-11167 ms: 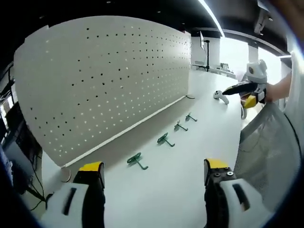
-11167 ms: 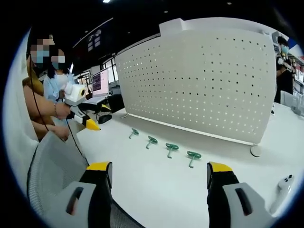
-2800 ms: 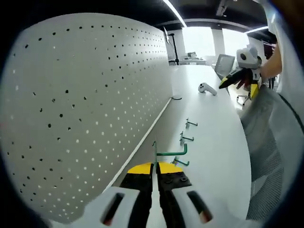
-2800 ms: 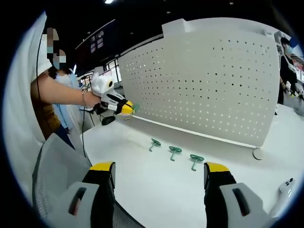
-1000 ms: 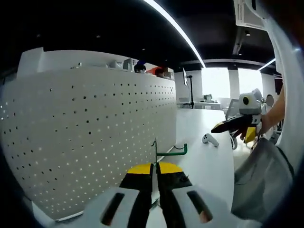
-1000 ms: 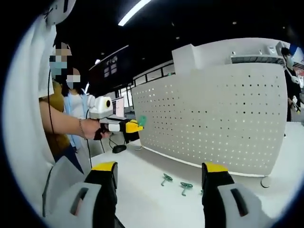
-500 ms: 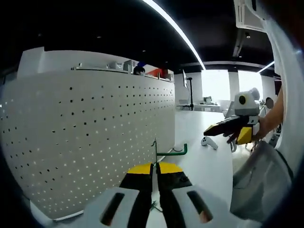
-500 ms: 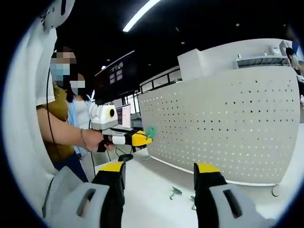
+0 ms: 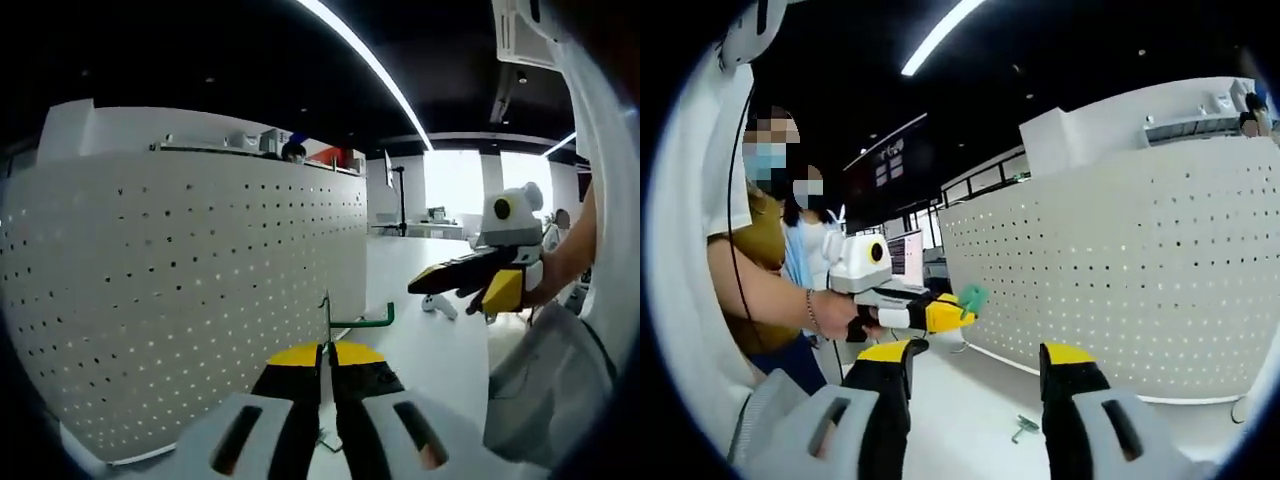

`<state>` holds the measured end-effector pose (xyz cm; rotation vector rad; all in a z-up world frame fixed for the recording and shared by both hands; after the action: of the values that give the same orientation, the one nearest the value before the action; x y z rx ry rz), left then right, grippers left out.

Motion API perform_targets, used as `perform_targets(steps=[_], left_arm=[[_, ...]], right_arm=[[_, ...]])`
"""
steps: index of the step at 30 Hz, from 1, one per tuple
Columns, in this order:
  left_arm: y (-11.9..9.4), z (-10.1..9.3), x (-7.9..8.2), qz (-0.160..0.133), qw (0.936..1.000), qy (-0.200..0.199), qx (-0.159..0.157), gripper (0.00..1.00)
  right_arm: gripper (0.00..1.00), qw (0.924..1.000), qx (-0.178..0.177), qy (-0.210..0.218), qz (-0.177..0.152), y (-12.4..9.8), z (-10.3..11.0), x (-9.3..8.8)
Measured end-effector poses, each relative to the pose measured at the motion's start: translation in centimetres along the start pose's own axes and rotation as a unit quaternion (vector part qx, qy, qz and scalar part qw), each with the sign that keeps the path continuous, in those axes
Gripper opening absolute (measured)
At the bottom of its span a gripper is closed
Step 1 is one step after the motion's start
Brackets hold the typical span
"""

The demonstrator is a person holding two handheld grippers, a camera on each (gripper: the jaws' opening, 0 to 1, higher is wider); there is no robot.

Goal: Insert the hook assembly into the mounting plate slot until the hook locks in place.

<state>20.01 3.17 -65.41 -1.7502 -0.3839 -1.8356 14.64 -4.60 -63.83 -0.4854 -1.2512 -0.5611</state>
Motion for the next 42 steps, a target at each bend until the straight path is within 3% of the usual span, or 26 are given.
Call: perform_targets(steps=[19, 30, 42], left_arm=[[0.0, -0.4, 0.4, -0.004, 1.0000, 0.000, 0.000, 0.03], [-0.2, -0.5, 0.6, -0.006, 1.0000, -0.001, 0.000, 0.03], [-0.5, -0.4, 0.7, -0.011, 0.9999, -0.005, 0.005, 0.03]], right_arm=[[0.39, 0.9994, 0.021, 0.021, -0.016, 3.7, 1.0, 0.9], [0.27, 0.9991, 0.028, 0.025, -0.022, 6.3, 1.4, 1.4], [0.21, 0.9989, 0.026, 0.037, -0.014, 7.0, 1.4, 0.8]])
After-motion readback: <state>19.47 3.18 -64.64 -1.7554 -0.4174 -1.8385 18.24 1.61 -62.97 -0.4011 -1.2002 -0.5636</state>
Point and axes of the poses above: the point that each gripper's makers call its tool centre point, and the gripper's own axes: y roughly forward along the fingers, z roughly to its left, x roughly out of its top, the point moved 1 cm from there along -y, roughly backward along the fingers, and after that the axes turned 5 degrees about y, right-handed, at the moved point
